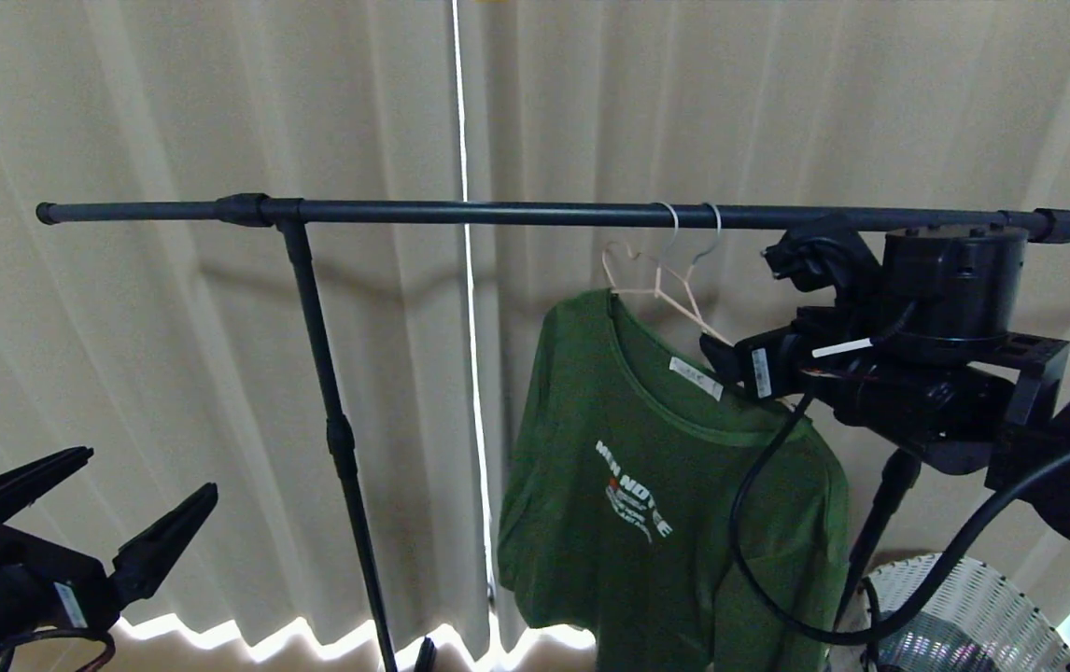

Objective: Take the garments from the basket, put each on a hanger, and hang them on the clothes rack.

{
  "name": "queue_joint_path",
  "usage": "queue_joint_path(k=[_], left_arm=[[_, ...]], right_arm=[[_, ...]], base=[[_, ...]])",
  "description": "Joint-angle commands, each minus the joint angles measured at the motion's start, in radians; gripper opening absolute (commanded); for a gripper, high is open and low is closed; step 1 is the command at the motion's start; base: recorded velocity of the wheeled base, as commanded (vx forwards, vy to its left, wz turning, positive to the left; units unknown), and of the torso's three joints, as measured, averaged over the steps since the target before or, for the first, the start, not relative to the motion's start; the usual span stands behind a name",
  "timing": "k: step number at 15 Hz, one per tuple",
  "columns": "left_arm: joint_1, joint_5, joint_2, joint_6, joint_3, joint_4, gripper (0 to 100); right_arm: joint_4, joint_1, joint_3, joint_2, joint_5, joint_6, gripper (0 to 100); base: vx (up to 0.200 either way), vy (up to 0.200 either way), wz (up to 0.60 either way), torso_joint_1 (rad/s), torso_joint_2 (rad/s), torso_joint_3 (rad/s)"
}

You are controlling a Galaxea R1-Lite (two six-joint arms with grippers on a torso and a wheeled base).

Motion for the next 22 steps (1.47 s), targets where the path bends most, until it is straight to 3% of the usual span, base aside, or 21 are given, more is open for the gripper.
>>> queue_joint_path(k=[1,6,9,12,18,19,20,21,22], left_arm=[[0.0,0.0,0.01,0.0,0.0,-0.001,100],[0.0,0.0,0.01,0.0,0.003,-0.001,100],[0.0,0.0,0.006,0.001,0.003,-0.002,100],[0.0,0.0,0.0,0.001,0.003,-0.004,100],[0.008,0.002,-0.059,0.003,0.018,-0.001,100],[0.006,0.002,-0.065,0.003,0.02,-0.001,100],[0.006,0.002,-0.063,0.004,0.026,-0.001,100],[0.006,0.002,-0.063,0.004,0.026,-0.001,100],[0.006,0.002,-0.059,0.004,0.02,-0.001,100]], right_arm=[[0.0,-0.001,0.026,-0.04,0.035,0.003,100],[-0.139,-0.012,0.128,-0.075,0.055,0.0,100],[-0.173,-0.065,0.184,-0.143,0.121,0.003,100],[-0.176,-0.104,0.235,-0.226,0.139,0.003,100],[-0.141,-0.3,0.467,-0.442,0.137,-0.012,100],[-0.125,-0.326,0.479,-0.451,0.136,-0.018,100],[-0.076,-0.407,0.51,-0.479,0.14,-0.043,100],[-0.076,-0.407,0.51,-0.479,0.14,-0.043,100],[-0.069,-0.458,0.554,-0.508,0.177,-0.061,100]], base=[[0.0,0.0,0.0,0.0,0.0,0.0],[0.0,0.0,0.0,0.0,0.0,0.0],[0.0,0.0,0.0,0.0,0.0,0.0],[0.0,0.0,0.0,0.0,0.0,0.0],[0.0,0.0,0.0,0.0,0.0,0.0],[0.0,0.0,0.0,0.0,0.0,0.0],[0.0,0.0,0.0,0.0,0.0,0.0],[0.0,0.0,0.0,0.0,0.0,0.0],[-0.2,0.0,0.0,0.007,0.0,0.002]])
